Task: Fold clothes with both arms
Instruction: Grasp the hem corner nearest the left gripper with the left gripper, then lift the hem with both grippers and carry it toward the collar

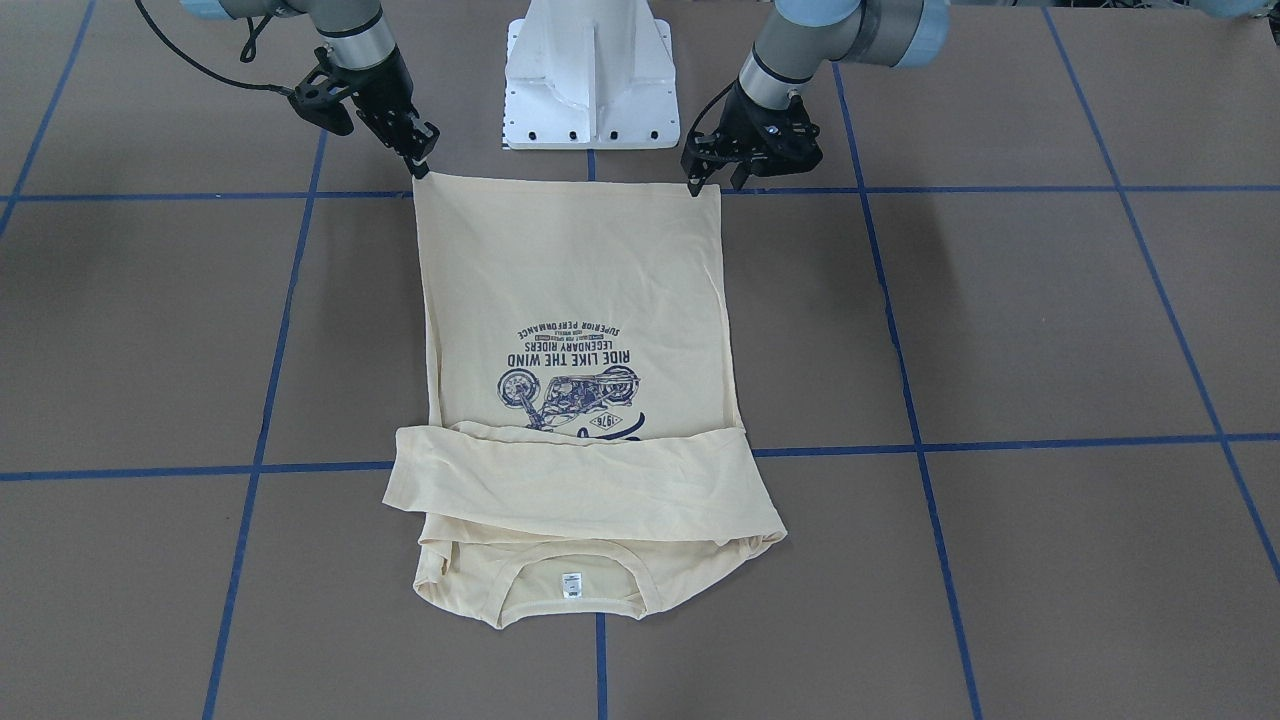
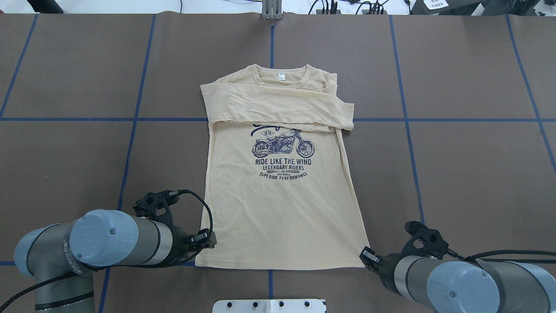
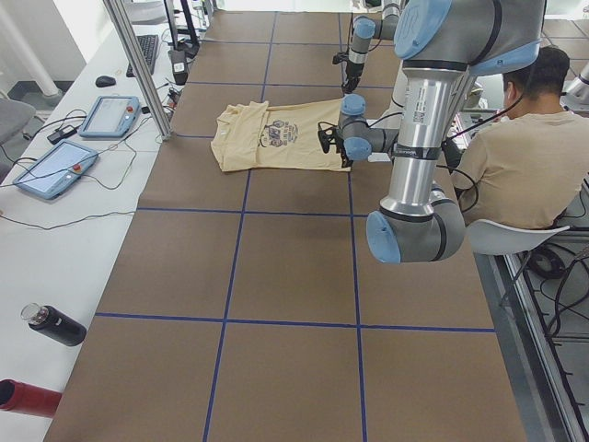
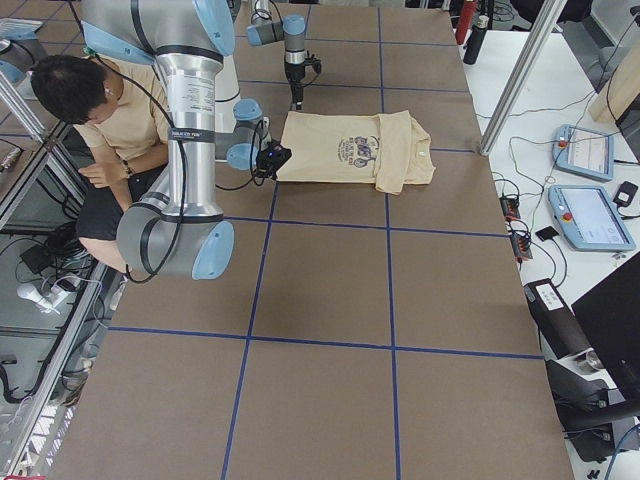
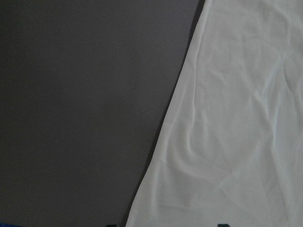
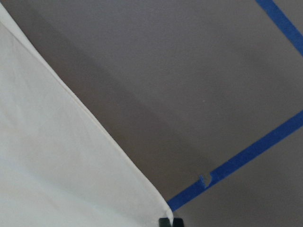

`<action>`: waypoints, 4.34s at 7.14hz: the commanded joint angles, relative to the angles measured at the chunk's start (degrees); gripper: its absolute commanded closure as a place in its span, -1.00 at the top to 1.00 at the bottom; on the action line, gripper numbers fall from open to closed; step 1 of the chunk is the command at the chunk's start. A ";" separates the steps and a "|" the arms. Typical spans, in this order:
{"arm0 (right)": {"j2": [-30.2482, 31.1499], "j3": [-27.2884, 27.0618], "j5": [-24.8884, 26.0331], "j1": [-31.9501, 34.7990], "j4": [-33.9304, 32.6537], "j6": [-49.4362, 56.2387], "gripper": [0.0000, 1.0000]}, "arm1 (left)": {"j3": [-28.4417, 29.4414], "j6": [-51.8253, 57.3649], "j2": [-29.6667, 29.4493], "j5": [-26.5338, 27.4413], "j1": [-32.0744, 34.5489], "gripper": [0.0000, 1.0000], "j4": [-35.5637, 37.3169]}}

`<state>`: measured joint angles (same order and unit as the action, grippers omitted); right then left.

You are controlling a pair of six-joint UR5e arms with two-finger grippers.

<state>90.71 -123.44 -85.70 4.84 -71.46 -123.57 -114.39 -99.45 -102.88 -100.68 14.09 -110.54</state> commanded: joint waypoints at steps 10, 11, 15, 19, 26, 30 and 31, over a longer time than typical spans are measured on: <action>-0.09 -0.04 0.00 0.00 0.00 0.00 -1.00 | 2.07 -2.94 0.31 0.22 -2.31 0.05 0.24; -0.09 -0.04 0.00 0.00 0.00 0.00 -1.00 | 2.15 -2.94 0.31 0.22 -2.31 0.04 0.24; -0.09 -0.04 0.00 0.00 0.00 0.00 -1.00 | 2.51 -2.94 0.40 0.13 -2.31 -0.32 0.16; -0.27 -0.48 0.00 0.00 0.00 0.00 -1.00 | 1.28 -2.94 -0.21 -0.83 -2.31 -1.00 2.42; -0.53 -8.66 -0.52 -0.02 -7.29 -1.15 -1.00 | -12.69 -1.55 1.02 -5.49 -0.13 -1.00 10.26; -20.69 2.12 -15.84 24.88 -22.20 17.88 -1.00 | -2.80 11.69 -7.67 -9.16 16.63 -1.00 10.18; -21.27 3.11 -19.47 29.83 -22.93 22.71 -1.00 | 1.32 13.74 -9.26 -9.36 20.24 -1.00 9.39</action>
<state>72.46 -122.54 -99.72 27.38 -91.91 -107.05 -117.69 -89.11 -110.01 -109.01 29.66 -100.48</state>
